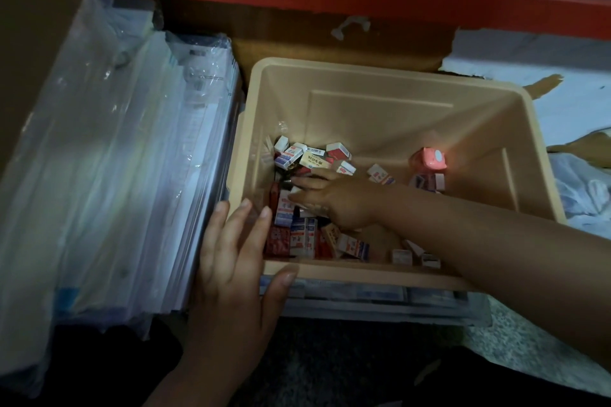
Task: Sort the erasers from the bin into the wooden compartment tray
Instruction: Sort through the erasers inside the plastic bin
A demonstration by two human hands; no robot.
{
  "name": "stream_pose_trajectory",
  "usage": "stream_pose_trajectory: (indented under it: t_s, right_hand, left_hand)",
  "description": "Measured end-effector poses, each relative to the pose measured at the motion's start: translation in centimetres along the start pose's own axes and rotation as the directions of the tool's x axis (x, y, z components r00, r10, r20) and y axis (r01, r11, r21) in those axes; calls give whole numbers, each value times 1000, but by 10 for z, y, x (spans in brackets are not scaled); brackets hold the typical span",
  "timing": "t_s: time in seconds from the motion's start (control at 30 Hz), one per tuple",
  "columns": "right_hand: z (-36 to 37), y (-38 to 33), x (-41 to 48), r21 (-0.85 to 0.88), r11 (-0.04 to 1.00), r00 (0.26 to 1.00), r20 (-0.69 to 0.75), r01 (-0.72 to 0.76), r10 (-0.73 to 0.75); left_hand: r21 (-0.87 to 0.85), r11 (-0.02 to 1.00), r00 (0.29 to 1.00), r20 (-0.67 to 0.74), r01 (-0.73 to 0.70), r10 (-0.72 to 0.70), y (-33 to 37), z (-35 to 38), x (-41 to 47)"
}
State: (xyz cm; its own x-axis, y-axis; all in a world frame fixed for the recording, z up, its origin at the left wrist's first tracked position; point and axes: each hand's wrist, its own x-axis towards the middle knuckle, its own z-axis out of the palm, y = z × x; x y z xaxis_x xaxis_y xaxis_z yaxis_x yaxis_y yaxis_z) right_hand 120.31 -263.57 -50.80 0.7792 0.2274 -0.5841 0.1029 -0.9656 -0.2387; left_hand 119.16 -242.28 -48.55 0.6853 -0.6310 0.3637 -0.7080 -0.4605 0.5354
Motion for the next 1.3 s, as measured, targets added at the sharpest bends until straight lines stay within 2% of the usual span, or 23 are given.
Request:
stream_pose_trajectory:
  t_s: [0.13,0.23,0.33,0.43,0.53,0.63,0.73,0.8,0.83,0.9,0.93,0.97,1.03,1.1,1.17,1.23,1.3]
  right_hand:
    - [7,1,-21,191,982,995,102,-6,-14]
    - [10,-2,-34,283,959,994,101,5,-35]
    - [10,-10,-37,333,943,983,165,24,-83]
    - [15,-9,-35,373,928,978,198,-14,-65]
    - [13,0,-34,438,893,995,58,-102,85]
    - [9,14,-35,503,844,954,-111,-186,277]
    - [9,19,-34,473,858,956,-100,-198,276]
    - [9,18,-34,552,811,949,-106,-193,298]
    - [6,19,-34,633,751,927,-137,-190,350]
    - [2,32,-36,732,655,822,-251,-184,511]
    - [1,40,-37,730,647,781,-264,-221,565]
    - [3,47,-37,700,658,773,-243,-278,586]
    - [9,54,-35,592,695,812,-112,-409,573]
    - [17,53,-31,453,752,847,13,-479,532]
    - [20,51,-26,406,782,865,47,-473,499]
    - [16,49,-24,473,763,867,4,-441,498]
    - [12,46,-27,563,753,890,-65,-340,451]
  left_hand:
    - [0,1000,1000,-5,-3,3,0,-1,0]
    - [-2,1000,1000,-6,-3,3,0,0,1]
    - [-3,1000,1000,-7,-3,3,0,0,0]
    - [-3,1000,1000,-4,-6,6,0,0,0]
    - [-4,1000,1000,-1,-7,7,0,0,0]
    - [-1,1000,1000,2,-5,5,-1,0,0]
    - [-3,1000,1000,-2,-4,4,-1,0,0]
    - [-2,1000,1000,-4,-6,6,-1,1,0]
    - [-2,1000,1000,-4,-7,7,-1,1,0]
    - [-4,1000,1000,-5,-11,11,-1,1,0]
    - [-4,1000,1000,-6,-14,14,-1,1,0]
    - [-3,1000,1000,-6,-16,16,-1,1,0]
    - [-2,1000,1000,-6,-17,17,-2,1,0]
    - [-2,1000,1000,-4,-15,15,-1,1,0]
    - [-3,1000,1000,-4,-15,15,-1,0,1]
    - [-2,1000,1000,-5,-14,14,0,0,1]
    - [-5,1000,1000,-5,-10,10,0,1,1]
